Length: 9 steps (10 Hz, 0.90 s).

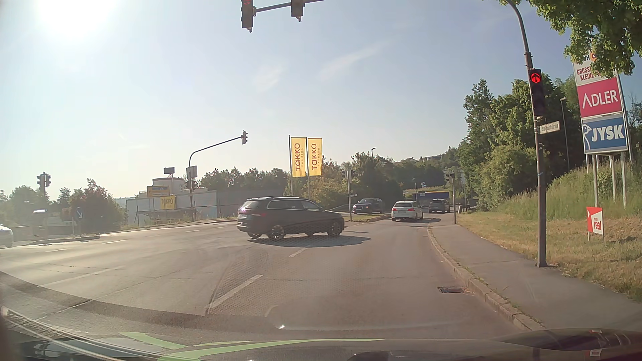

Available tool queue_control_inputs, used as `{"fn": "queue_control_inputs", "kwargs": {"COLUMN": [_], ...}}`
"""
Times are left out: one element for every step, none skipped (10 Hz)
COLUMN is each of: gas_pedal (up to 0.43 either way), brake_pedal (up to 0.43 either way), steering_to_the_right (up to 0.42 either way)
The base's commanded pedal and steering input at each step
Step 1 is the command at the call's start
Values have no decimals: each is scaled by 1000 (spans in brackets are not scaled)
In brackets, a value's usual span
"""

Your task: Follow the waypoints while adhering to traffic rules and regulations

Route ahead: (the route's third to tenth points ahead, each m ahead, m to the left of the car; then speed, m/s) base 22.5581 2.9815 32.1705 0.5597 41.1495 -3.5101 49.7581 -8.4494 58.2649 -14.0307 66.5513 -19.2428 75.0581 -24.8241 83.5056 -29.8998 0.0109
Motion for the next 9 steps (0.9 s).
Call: {"fn": "queue_control_inputs", "kwargs": {"gas_pedal": [0,0,0,0,0,0,0,0,0], "brake_pedal": [317,317,317,317,317,317,317,317,311], "steering_to_the_right": [44,44,44,44,44,44,44,44,44]}}
